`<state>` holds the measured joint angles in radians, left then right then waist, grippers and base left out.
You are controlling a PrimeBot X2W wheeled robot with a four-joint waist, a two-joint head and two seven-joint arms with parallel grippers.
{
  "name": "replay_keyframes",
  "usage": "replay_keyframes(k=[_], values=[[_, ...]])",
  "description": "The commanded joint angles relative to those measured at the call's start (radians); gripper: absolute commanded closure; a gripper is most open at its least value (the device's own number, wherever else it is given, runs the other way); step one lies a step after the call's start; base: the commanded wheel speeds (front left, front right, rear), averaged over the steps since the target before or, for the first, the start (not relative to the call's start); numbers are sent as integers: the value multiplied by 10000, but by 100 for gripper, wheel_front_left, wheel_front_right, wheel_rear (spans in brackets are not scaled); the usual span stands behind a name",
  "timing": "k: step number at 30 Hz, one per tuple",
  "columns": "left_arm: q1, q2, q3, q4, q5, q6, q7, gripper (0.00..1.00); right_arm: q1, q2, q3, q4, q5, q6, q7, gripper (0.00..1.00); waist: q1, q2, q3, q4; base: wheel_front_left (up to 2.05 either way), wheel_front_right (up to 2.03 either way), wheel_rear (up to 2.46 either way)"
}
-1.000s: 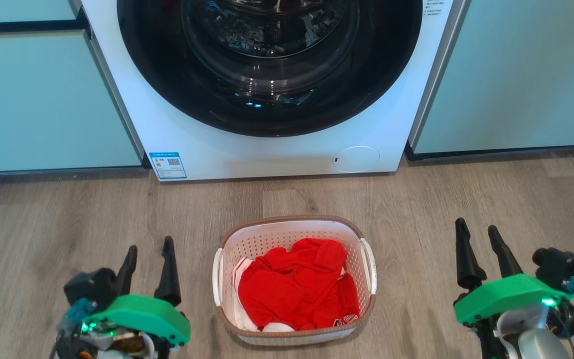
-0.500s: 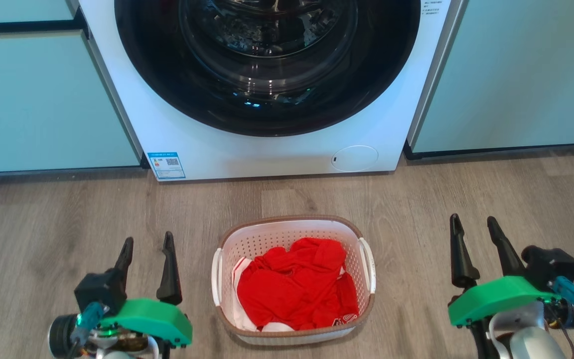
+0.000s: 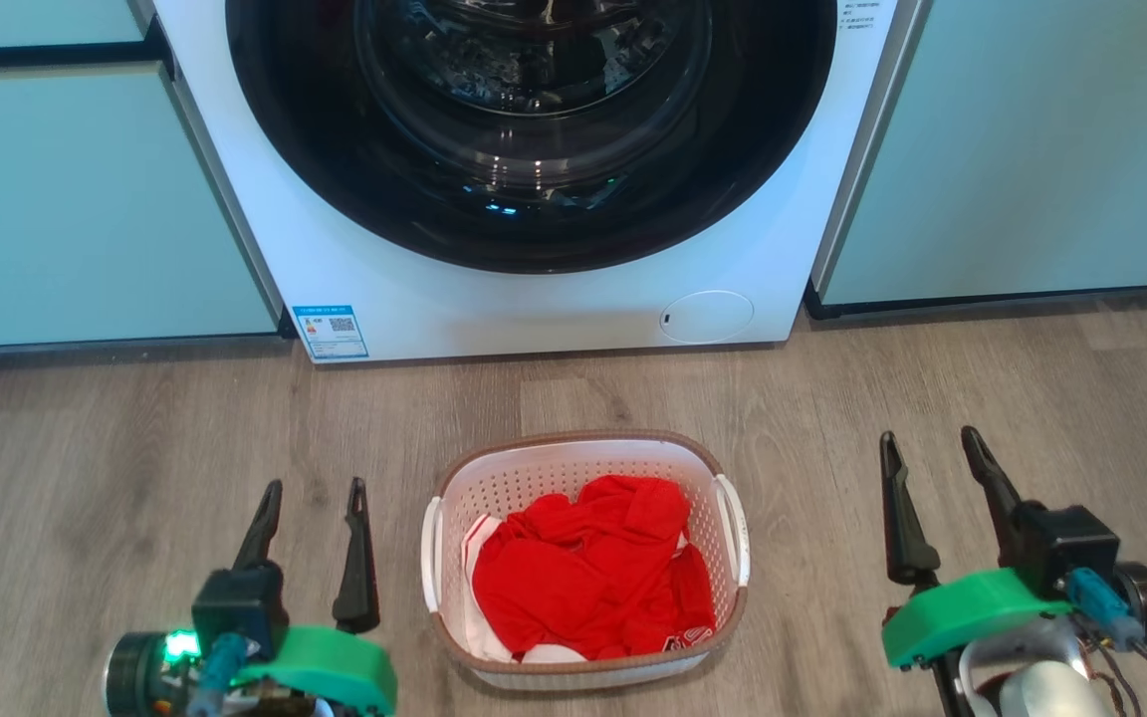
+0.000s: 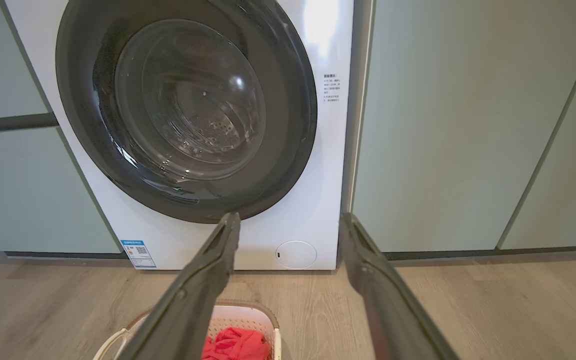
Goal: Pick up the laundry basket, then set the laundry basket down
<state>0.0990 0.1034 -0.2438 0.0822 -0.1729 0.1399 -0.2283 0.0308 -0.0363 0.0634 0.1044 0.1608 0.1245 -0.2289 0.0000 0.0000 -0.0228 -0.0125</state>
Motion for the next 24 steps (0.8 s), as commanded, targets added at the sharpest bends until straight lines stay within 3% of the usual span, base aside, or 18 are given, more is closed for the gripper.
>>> replay_keyframes(k=[1,7,24], values=[[-345,-56,382,-380,434,-55,-179,0,-222,-132,266,-453,-426,59,-174,0,0,0,2,-3,0,0,0],[-304,-157,454,-419,1161,-120,-335,0,-204,-139,332,-546,-1083,62,-329,0,0,0,-4,-5,0,0,0],[-244,-359,722,-285,1323,-410,-335,0,-176,-139,282,-510,-1056,62,-329,0,0,0,-28,-4,0,0,0]])
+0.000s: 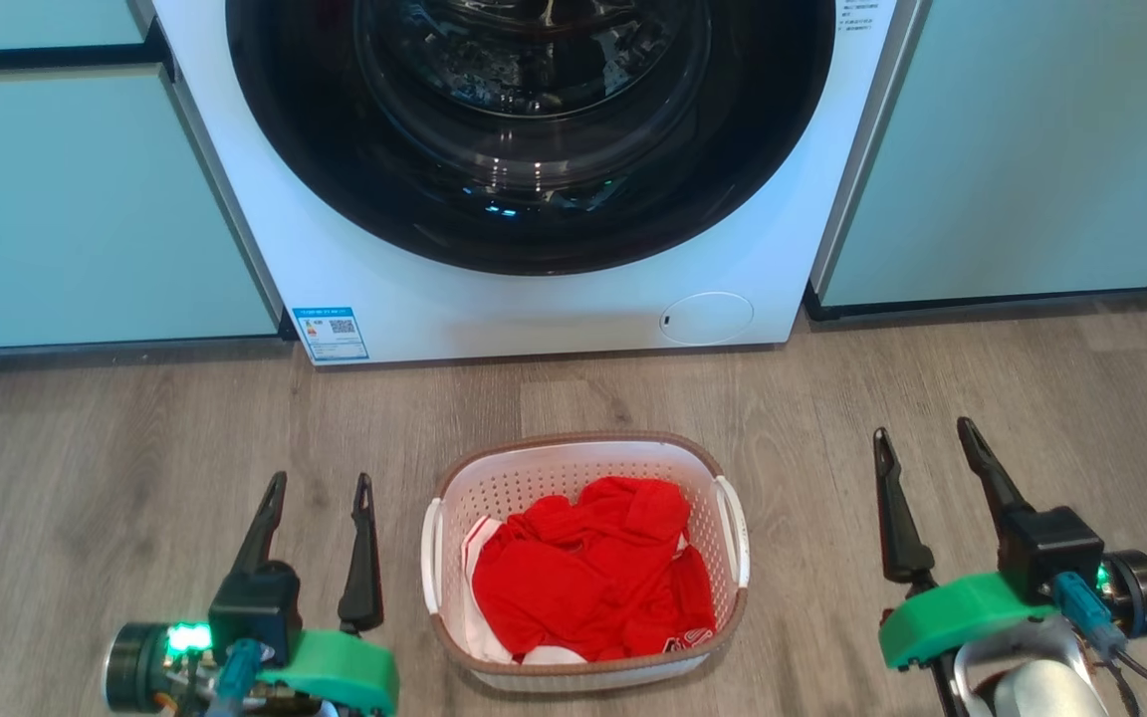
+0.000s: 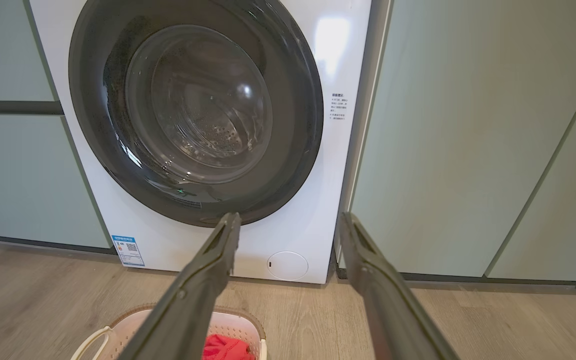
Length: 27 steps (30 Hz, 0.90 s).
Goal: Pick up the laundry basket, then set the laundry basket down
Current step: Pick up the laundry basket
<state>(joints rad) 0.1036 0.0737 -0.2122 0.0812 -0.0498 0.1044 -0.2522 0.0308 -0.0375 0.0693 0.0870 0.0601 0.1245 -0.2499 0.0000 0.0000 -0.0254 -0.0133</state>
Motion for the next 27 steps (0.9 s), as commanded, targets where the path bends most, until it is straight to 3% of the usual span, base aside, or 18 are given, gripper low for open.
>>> replay_keyframes(k=[1,18,27], values=[[-288,-70,416,-273,93,-66,-95,0,-173,-127,217,-333,-50,62,-118,0,0,0,-2,5,0,0,0],[-305,-150,530,-353,190,-147,-95,0,-227,-127,133,-357,-60,62,-118,0,0,0,242,1,0,0,0],[-931,-181,668,-71,-35,-426,-95,0,-922,-127,60,17,-176,62,-118,0,0,0,1365,-12,0,0,0]])
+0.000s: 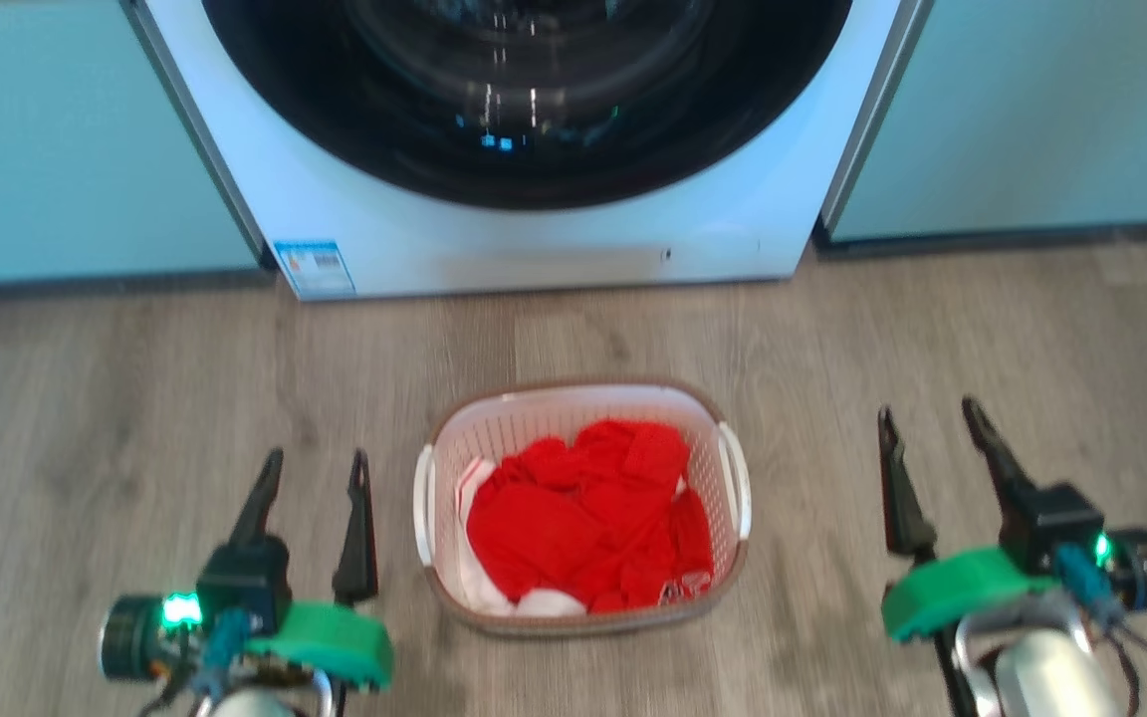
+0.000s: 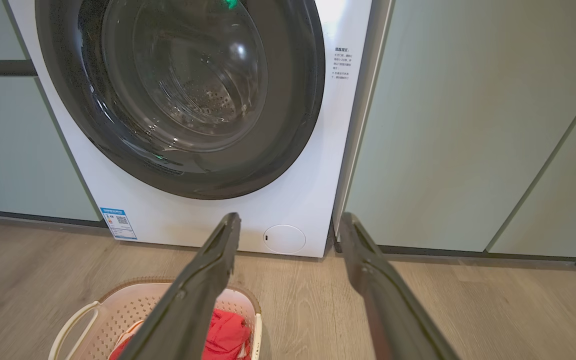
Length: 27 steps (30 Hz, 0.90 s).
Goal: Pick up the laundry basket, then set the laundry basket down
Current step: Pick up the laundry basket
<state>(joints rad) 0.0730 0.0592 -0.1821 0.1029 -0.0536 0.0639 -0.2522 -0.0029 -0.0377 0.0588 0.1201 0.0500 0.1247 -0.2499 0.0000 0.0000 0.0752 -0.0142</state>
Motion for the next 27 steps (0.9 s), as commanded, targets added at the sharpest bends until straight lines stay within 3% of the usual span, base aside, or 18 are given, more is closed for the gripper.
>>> replay_keyframes(k=[1,16,27], values=[[-763,-40,396,-198,-43,-65,-95,0,-733,-125,135,-234,-71,60,-118,0,0,0,550,-1,0,0,0],[-3371,-85,517,1717,-320,-402,-95,0,-3241,-125,-137,1325,-113,60,-118,0,0,0,3830,85,0,0,0],[-5387,-88,68,3582,-640,-582,-95,0,-5052,-125,-210,3181,-61,60,-118,0,0,0,5991,266,0,0,0]])
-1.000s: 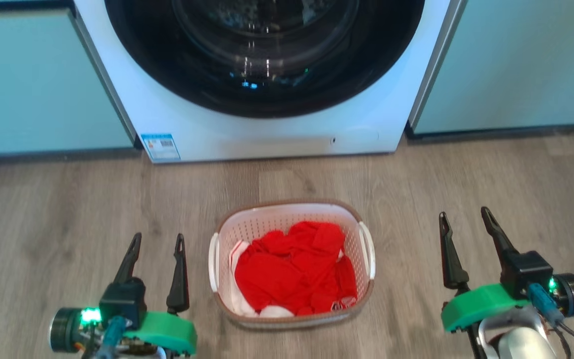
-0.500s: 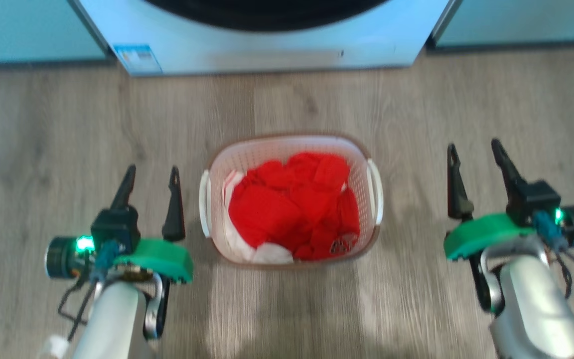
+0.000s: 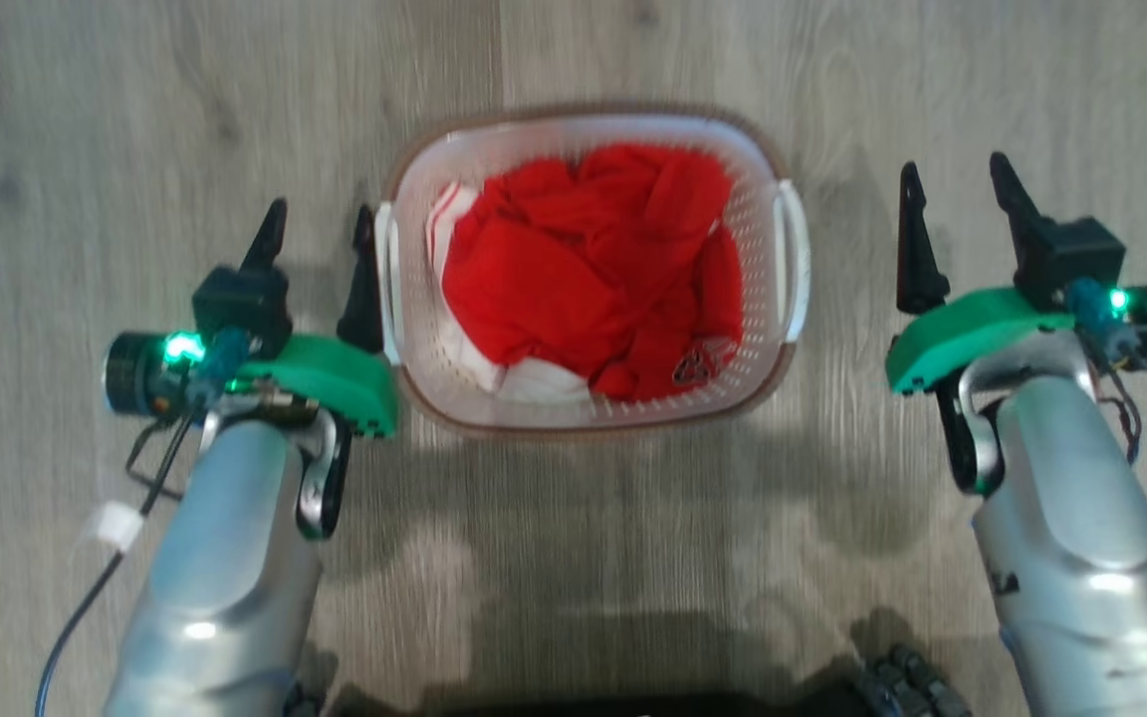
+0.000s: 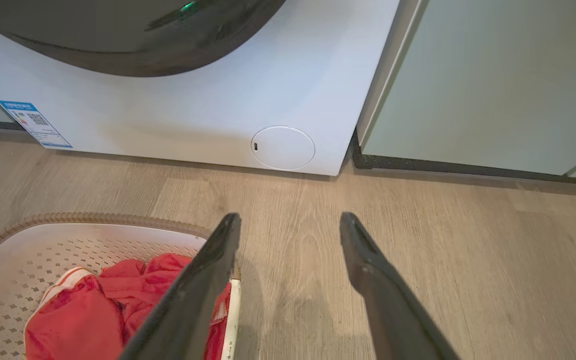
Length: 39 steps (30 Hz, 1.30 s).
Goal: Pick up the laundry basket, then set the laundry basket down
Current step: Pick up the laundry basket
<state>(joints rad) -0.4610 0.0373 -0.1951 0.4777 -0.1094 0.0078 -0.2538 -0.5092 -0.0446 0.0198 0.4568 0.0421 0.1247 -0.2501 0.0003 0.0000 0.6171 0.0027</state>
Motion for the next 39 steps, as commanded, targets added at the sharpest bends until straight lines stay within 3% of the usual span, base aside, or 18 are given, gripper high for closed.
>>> replay_keyframes(k=[1,19,39], values=[[-206,131,122,33,-115,-29,-80,0,-121,-56,200,-7,43,60,-116,0,-3,0,723,119,0,0,0],[-2132,130,-1246,3172,-1016,-127,-80,0,-1396,-56,711,2158,498,60,-116,0,-3,0,2539,418,0,0,0],[-3542,130,-2605,5206,-2345,-313,-80,0,-2540,-56,1711,4187,1201,60,-116,0,-3,0,3279,528,0,0,0]])
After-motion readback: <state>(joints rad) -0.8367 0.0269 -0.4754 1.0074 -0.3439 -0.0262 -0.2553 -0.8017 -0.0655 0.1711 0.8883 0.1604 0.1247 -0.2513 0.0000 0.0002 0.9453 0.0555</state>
